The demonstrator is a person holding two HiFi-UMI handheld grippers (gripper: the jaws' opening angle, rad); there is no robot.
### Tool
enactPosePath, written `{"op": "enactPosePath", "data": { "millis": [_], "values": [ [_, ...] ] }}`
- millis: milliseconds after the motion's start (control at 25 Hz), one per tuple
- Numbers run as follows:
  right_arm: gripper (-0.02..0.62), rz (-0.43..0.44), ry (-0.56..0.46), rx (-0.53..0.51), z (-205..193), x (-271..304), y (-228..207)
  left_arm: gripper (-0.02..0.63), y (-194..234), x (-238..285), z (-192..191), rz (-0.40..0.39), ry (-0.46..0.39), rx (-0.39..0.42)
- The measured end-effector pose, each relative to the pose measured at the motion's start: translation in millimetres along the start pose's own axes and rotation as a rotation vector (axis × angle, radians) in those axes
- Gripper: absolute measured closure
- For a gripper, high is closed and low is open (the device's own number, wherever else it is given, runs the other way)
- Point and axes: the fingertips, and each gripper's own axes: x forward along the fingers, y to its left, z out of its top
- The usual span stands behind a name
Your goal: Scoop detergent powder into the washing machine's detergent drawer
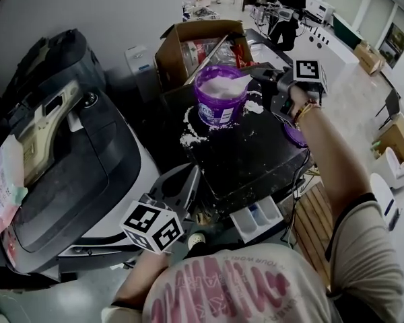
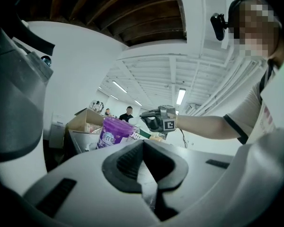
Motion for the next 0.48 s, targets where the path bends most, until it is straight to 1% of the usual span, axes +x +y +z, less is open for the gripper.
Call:
{"op": "enactPosePath", "data": {
  "millis": [200,320,480],
  "values": [
    [0.595,0.03,-0.001,-0.004,-18.2,-35.0,3.3,0.606,-22.3,4.2,-8.2,-0.02,-0.003,-0.01],
    [0.595,0.049,0.0,0.019,-35.4,-55.9,0.1,0.607,-32.1,3.7,-15.1,-0.007,-0.007,-0.019],
    [0.595,0.061,0.011,0.064,-66.1,-81.6,-12.6,0.607,-46.0,-1.6,-25.1,0.0,-0.014,-0.058]
  ]
}}
